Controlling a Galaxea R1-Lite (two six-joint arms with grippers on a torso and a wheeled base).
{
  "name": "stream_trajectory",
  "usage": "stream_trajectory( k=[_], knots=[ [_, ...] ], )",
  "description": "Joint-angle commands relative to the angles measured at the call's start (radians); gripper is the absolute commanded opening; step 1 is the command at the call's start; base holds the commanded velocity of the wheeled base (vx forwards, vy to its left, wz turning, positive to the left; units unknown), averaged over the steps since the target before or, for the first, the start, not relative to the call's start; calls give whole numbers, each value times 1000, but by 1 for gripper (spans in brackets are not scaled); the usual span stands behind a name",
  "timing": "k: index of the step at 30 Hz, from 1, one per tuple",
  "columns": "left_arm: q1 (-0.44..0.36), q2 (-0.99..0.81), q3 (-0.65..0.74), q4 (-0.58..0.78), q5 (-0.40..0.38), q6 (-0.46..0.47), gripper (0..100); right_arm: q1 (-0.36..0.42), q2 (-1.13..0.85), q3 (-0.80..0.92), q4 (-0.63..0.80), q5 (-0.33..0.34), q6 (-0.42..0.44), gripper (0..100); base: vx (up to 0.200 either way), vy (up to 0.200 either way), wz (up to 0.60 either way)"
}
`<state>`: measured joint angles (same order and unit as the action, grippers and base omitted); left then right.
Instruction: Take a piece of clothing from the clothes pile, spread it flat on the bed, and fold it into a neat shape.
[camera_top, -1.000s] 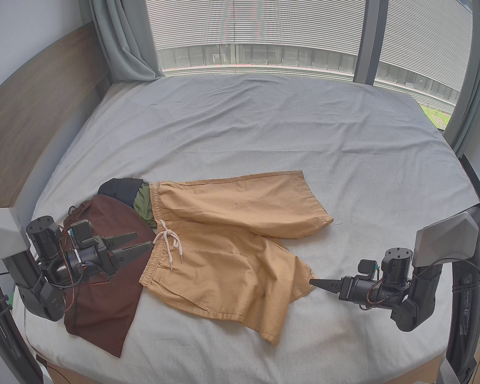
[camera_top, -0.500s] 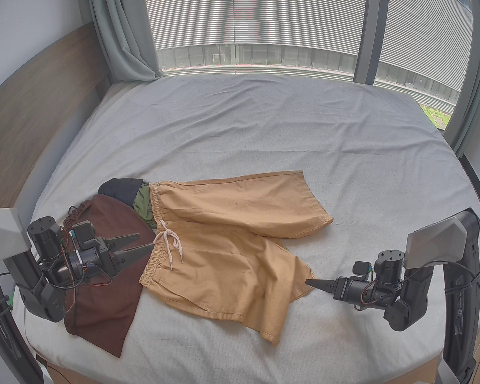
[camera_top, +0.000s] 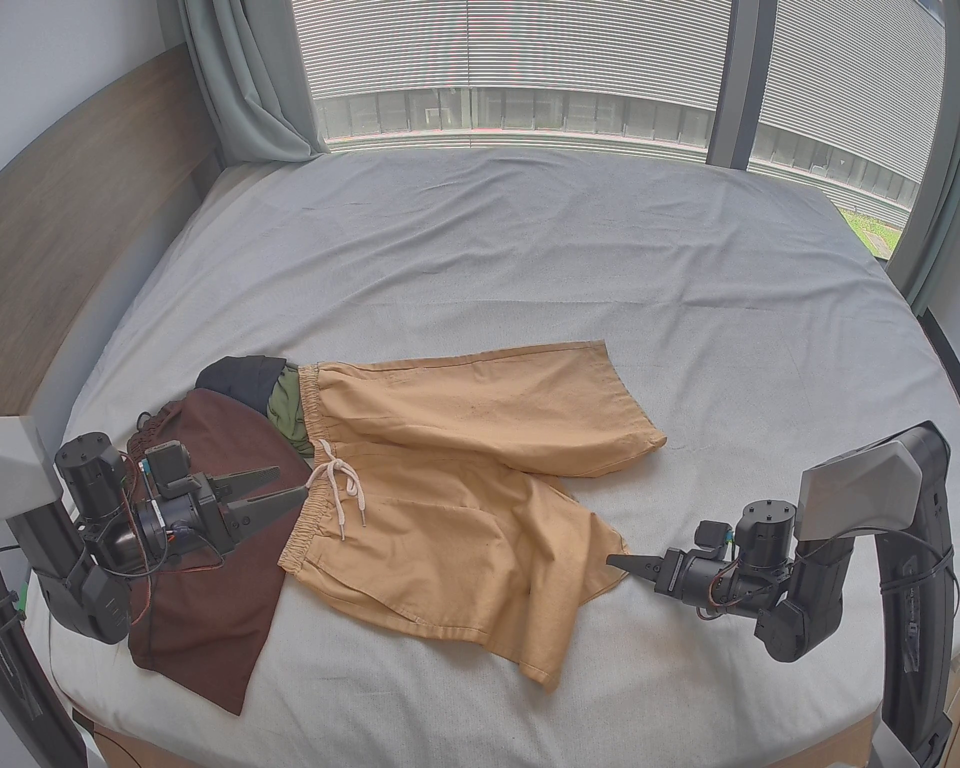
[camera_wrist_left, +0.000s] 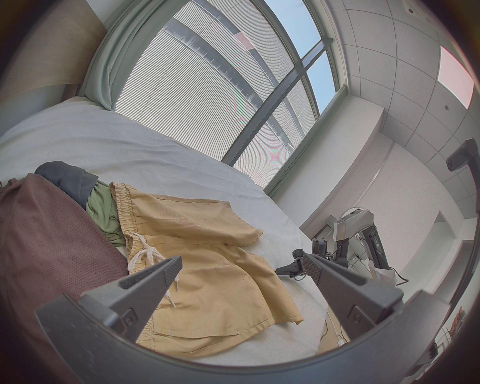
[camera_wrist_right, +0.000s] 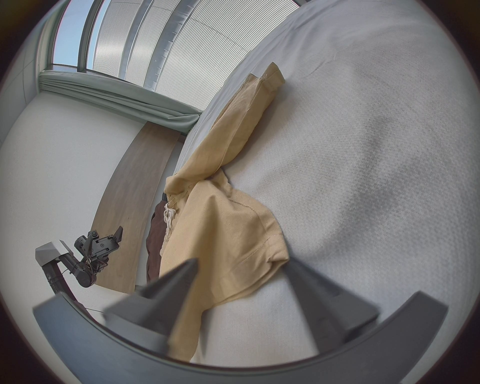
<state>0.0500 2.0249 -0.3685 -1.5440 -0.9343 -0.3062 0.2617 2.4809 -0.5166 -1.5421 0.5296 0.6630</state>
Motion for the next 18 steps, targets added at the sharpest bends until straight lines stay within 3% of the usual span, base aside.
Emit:
stream_trajectory(
  k=[1, 18],
  knots=[
    [1, 1, 0, -1, 0, -1, 100, 5, 20, -20, -4, -17, 0, 0, 0, 0, 0],
    [-1, 1, 0, -1, 0, -1, 100, -76, -34, -66, -1, -36, -3, 0, 0, 0, 0]
  ],
)
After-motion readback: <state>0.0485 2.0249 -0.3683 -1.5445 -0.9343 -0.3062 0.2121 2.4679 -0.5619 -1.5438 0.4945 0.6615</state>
